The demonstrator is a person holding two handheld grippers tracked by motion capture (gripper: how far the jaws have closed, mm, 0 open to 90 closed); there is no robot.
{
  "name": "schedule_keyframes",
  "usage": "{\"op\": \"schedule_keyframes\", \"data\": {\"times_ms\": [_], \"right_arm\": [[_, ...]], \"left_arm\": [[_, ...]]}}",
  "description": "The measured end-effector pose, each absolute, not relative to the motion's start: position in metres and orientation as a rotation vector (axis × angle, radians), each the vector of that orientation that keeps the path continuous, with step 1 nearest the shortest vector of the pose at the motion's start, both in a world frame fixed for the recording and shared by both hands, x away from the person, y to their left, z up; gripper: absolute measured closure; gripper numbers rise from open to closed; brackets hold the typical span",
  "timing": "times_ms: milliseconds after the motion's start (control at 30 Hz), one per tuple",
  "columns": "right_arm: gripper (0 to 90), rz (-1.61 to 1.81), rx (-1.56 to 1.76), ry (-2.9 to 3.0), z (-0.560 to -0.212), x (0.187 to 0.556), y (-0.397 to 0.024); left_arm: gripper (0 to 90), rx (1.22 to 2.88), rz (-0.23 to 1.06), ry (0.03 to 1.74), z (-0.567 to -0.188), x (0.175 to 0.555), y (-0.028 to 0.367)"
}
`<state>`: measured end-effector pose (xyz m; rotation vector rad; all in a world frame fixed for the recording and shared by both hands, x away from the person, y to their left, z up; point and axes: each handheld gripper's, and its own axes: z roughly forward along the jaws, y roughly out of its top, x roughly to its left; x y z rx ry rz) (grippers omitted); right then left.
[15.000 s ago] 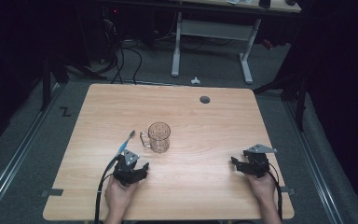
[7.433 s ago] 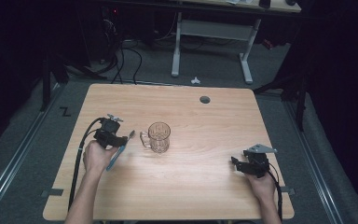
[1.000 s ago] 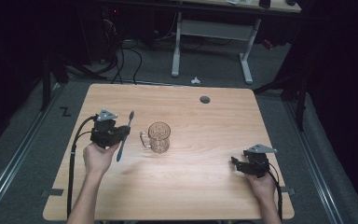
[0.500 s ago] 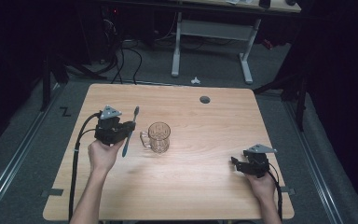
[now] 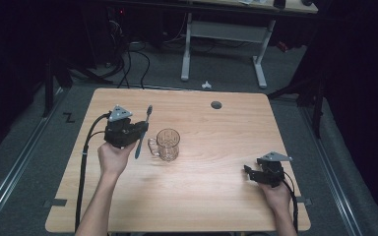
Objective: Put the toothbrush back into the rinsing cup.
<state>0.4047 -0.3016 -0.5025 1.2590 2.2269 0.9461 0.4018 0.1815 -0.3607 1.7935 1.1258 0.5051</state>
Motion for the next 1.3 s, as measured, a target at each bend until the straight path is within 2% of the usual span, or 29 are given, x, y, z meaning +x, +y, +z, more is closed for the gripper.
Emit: {"op": "schedule_keyframes", "data": {"times_ms": [667, 1300], "right_arm": [[34.6, 0.946, 1.260, 2.227, -0.503, 0.405, -0.302], [34.5, 0.946, 1.260, 2.227, -0.503, 0.405, -0.302]], "left_arm": [[80.9, 1.736, 0.519, 1.083, -0.352, 0.421, 0.168], [80.9, 1.662, 0.536, 1.091, -0.361, 0.436, 0.164]]}}
